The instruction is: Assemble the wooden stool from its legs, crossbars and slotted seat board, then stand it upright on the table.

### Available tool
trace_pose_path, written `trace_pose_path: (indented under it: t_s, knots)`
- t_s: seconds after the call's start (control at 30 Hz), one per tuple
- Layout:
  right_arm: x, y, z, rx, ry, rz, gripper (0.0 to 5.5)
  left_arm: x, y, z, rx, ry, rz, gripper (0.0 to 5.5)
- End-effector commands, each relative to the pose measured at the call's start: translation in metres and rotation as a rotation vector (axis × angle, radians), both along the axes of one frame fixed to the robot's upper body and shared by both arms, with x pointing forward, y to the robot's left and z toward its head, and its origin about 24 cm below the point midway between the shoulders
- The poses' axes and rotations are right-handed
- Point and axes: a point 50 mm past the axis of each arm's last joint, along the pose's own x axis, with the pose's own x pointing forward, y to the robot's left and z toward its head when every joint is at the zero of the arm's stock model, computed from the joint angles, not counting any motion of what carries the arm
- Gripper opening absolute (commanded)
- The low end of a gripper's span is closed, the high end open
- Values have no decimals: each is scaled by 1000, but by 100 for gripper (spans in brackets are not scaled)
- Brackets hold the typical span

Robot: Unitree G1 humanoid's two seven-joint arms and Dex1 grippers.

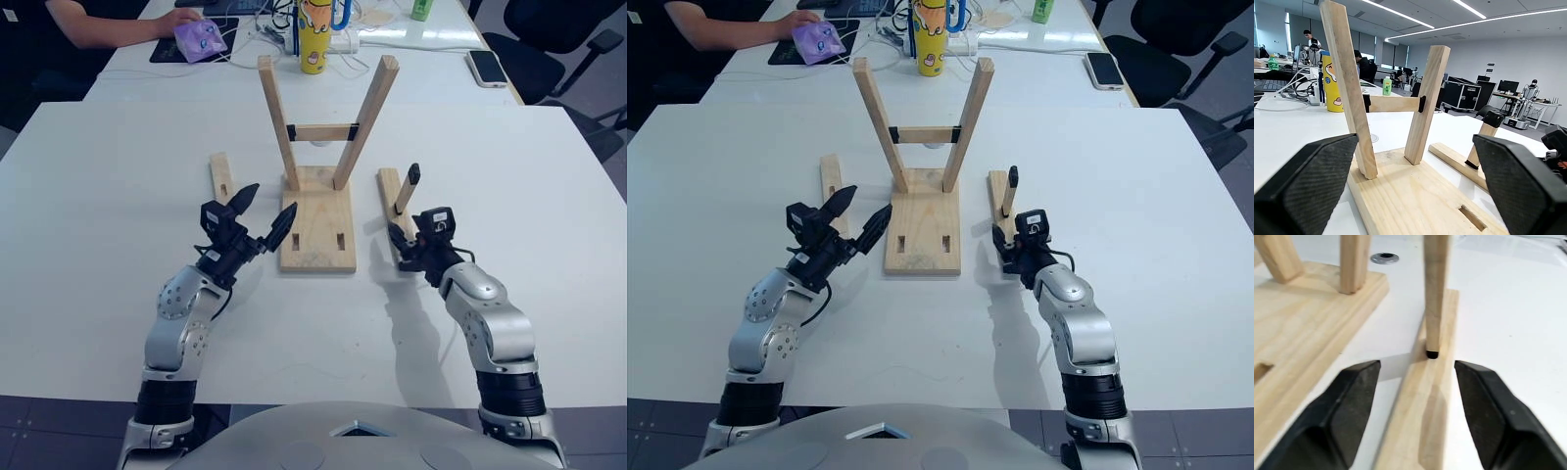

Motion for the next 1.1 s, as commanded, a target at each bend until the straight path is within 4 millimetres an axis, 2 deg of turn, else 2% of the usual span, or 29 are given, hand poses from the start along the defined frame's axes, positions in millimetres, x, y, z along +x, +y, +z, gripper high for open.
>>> trace_pose_path:
  t_s: [0.03, 0.2, 0.37, 0.63, 0.73, 0.83, 0.97, 1.03, 1.1]
  knots:
    - [2, -1, -6, -11, 44, -42, 349, 3, 0, 2, 16, -2, -16, 433]
    - [13, 6, -12, 3, 89, -56, 365, 4, -1, 1, 16, 2, -18, 433]
    - [10, 9, -24, 6, 180, -58, 365, 6, -1, 0, 23, 3, -11, 433]
    - [10, 2, -29, -14, 212, -40, 246, 5, 3, -2, 43, 3, 4, 433]
    - [14, 0, -21, 17, 149, -34, 209, 6, 6, -2, 59, 3, 14, 433]
    - [18, -7, -11, -12, 86, 8, 205, 5, 8, -4, 79, 11, 2, 433]
    - [26, -35, 12, -43, 36, 2, 205, 1, 14, -8, 126, 21, 56, 433]
    - [24, -43, 23, -46, 37, 131, 205, 0, 15, -12, 152, 27, 89, 433]
    - [21, -47, 32, -40, 66, 358, 205, -1, 17, -15, 168, 30, 112, 433]
